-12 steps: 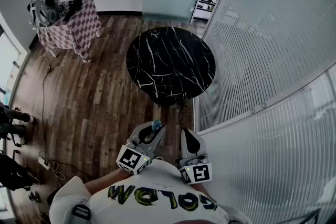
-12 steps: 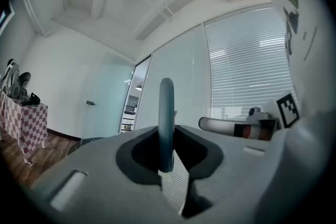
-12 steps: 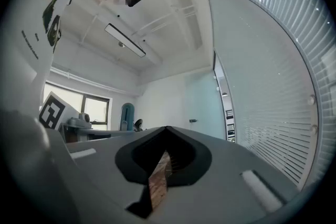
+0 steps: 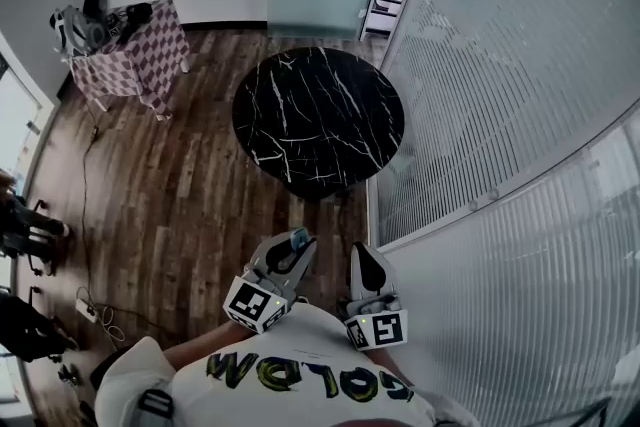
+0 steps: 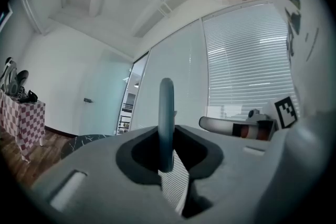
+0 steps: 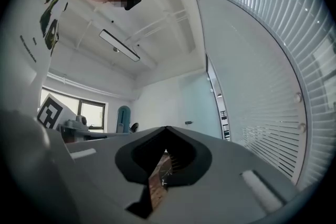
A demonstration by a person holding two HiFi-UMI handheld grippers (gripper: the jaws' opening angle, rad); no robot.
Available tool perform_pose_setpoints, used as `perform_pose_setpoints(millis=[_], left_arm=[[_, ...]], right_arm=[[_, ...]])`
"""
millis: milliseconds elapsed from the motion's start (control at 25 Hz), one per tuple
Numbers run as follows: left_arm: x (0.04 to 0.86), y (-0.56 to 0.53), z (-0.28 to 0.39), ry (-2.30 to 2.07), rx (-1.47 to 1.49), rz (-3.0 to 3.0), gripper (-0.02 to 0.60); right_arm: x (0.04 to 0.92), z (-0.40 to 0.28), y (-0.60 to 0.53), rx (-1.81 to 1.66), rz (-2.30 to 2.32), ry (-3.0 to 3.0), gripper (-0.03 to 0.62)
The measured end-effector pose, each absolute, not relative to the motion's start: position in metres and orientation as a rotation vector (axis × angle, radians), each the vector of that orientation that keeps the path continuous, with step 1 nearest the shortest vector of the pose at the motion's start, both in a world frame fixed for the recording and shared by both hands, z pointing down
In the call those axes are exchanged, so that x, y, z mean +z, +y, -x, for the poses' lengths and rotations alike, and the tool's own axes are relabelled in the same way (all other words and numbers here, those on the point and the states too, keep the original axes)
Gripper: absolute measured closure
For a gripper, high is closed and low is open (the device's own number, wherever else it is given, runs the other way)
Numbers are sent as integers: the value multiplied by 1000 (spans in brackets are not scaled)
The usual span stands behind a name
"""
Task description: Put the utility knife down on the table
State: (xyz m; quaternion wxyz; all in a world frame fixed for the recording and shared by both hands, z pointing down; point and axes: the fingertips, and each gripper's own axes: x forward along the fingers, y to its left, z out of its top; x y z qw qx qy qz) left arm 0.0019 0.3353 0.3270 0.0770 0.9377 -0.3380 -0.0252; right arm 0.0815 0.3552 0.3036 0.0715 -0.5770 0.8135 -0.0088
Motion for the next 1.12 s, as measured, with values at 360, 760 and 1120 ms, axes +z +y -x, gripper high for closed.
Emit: perform_pose_setpoints(millis=[360,760,1120], left_arm=[[330,330,-18,-1034,-91,-2824,506],[349,264,-8,-1063,-101,-2770,506],[345,153,2,-1054,-113,-2771,506]], right_arm=[[310,-96,350,-40,1716,2462,592],[323,-79,291,-52,1678,2549,592],[317,-60,179,-16,1665,2595,592]])
